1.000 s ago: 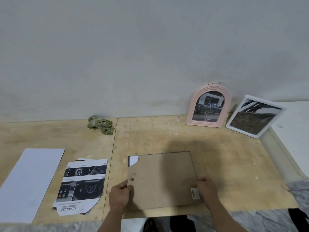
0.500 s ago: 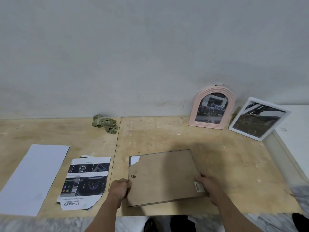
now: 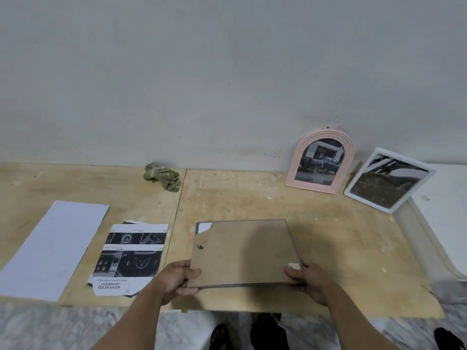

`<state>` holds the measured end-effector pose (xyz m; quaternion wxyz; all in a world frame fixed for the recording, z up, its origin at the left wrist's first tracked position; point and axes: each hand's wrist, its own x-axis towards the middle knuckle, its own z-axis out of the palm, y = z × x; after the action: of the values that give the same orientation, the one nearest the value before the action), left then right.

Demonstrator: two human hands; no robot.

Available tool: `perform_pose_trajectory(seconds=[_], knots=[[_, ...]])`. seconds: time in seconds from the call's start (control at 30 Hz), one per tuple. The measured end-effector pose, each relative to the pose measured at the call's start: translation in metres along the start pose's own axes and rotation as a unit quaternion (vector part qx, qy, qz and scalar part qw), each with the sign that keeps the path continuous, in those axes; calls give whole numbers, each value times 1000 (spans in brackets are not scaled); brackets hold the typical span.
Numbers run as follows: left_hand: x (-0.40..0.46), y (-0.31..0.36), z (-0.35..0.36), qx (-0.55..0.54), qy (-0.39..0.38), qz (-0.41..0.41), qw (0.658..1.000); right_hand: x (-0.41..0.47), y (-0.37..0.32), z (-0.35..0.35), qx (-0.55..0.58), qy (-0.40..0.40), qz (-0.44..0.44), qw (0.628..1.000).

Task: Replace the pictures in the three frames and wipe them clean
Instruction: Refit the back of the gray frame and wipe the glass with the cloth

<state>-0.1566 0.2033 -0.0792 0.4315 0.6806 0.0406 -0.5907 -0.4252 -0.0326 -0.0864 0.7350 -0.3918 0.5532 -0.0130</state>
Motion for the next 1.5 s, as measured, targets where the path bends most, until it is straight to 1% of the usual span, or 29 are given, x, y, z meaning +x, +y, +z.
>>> perform_pose_trajectory(seconds=[0.2, 0.37, 0.43, 0.5, 0.53, 0.6, 0.67, 0.73, 0.9, 1.0, 1.1, 1.2, 1.23, 1.3, 1.4, 1.5], knots=[[-2, -6, 4, -12, 31, 14, 999, -3, 4, 0, 3, 1, -1, 1000], [0, -11, 9, 8, 27, -8, 1000, -3, 7, -4, -16, 10, 24, 1000], [-2, -12, 12, 8, 9, -17, 1000, -2, 8, -6, -21, 17, 24, 999], [-3, -11, 16, -2, -39, -27, 999, -2, 8, -6, -41, 8, 17, 999], [-3, -11, 18, 5, -60, -29, 998, -4, 9, -4, -73, 7, 15, 997], [-3, -9, 22, 26, -68, -22, 997, -6, 10, -1, -155, 25, 7, 988], [-1, -10, 27, 24, -41, -9, 999, -4, 11, 1, -192, 49, -8, 980], [-4, -10, 31, 10, -8, -2, 1000, -3, 11, 3, -206, 65, -21, 976], [-6, -10, 38, 26, 43, 1, 999, 0, 9, 7, -232, 82, 1, 969], [-5, -11, 40, 40, 54, 16, 998, 0, 7, 16, -262, 98, 7, 960], [-6, -13, 47, 109, 46, 36, 992, -2, 7, 33, -339, 102, 12, 935], [11, -23, 44, 159, 96, 20, 982, -6, 8, 49, -389, 122, 28, 913], [30, -35, 37, 168, 107, 20, 980, -7, 9, 52, -404, 131, 31, 905], [43, -40, 33, 184, 124, 11, 975, -7, 12, 56, -419, 149, 28, 895], [17, -23, 46, 187, 145, 4, 972, -7, 15, 60, -431, 172, 18, 886], [11, -18, 52, 202, 167, -11, 965, -7, 18, 63, -428, 185, 12, 884]])
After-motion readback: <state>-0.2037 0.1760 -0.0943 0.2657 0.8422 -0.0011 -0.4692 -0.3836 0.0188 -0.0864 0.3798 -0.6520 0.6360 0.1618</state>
